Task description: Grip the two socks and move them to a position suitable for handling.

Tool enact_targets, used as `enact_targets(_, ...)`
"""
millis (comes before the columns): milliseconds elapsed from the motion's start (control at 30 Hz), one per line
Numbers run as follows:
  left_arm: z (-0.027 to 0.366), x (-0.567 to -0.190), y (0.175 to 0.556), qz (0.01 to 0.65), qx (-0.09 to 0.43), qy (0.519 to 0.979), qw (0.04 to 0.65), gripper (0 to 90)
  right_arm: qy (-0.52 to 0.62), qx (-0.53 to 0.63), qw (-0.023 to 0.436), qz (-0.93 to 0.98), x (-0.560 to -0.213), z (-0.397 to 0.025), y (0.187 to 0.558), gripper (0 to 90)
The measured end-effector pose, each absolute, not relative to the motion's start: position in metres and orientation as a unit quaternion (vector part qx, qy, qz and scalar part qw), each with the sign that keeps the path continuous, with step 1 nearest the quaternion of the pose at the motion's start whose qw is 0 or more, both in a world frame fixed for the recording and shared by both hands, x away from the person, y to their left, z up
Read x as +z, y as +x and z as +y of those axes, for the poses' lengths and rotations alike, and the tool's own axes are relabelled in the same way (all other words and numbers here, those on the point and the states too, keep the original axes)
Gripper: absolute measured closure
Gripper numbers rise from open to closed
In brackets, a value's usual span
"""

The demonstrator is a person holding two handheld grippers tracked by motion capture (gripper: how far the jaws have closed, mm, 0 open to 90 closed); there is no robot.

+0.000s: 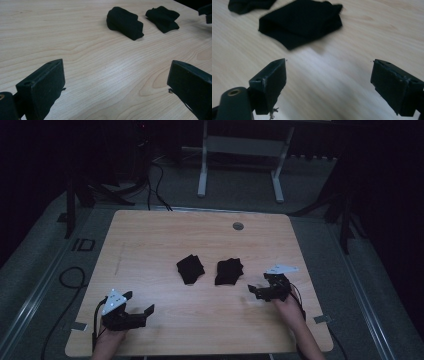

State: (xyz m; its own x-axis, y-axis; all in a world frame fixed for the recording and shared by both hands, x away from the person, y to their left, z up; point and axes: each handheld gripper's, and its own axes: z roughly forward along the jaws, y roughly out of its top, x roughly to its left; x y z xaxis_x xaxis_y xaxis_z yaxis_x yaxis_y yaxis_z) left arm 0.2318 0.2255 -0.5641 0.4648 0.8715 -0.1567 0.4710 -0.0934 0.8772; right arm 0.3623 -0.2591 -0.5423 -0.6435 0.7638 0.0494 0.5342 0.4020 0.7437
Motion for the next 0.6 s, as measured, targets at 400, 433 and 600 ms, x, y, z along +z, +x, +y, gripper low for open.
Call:
enact_targets(400, 0.224, -0.565, 0.232, 0.464, 0.213, 0.717, 0.474, 1.7, 0.347, 0.378, 0.145, 0.846, -0.534, -0.198, 0.401, 13.9)
enact_targets(433, 0.224, -0.565, 0.231, 0.463, 0.214, 0.718, 0.474, 1.7, 0.344, 0.378, 0.143, 0.847, -0.535, -0.194, 0.404, 14.7)
enact_targets(600, 0.222, -0.565, 0.231, 0.458, 0.213, 0.723, 0.471, 1.7, 0.334, 0.368, 0.145, 0.856, -0.542, -0.176, 0.419, 15.3)
